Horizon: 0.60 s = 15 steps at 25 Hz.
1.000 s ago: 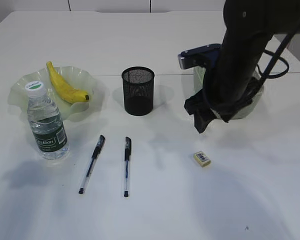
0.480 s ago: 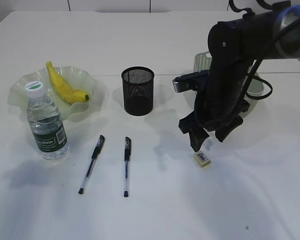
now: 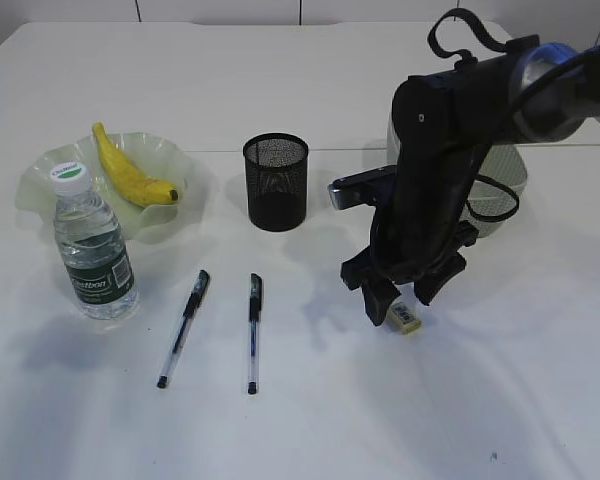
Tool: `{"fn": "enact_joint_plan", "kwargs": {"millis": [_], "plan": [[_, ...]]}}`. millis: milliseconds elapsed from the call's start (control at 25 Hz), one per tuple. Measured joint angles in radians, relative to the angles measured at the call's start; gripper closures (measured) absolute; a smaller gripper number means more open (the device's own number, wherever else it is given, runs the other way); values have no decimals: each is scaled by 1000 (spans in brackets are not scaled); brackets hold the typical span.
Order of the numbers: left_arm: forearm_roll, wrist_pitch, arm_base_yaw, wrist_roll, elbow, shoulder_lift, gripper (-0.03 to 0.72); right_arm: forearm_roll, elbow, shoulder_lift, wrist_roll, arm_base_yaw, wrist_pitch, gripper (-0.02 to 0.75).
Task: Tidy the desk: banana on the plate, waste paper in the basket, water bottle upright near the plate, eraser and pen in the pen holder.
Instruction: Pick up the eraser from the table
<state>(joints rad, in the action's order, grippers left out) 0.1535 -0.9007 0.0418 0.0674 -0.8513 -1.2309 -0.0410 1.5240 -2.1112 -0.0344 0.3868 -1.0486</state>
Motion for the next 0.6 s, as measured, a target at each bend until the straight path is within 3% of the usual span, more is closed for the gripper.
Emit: {"fn": "enact_joint_plan", "kwargs": {"millis": [600], "plan": [[-18,15,-12,1,0,0,218,25,2,-13,10,9,16,216]]}}
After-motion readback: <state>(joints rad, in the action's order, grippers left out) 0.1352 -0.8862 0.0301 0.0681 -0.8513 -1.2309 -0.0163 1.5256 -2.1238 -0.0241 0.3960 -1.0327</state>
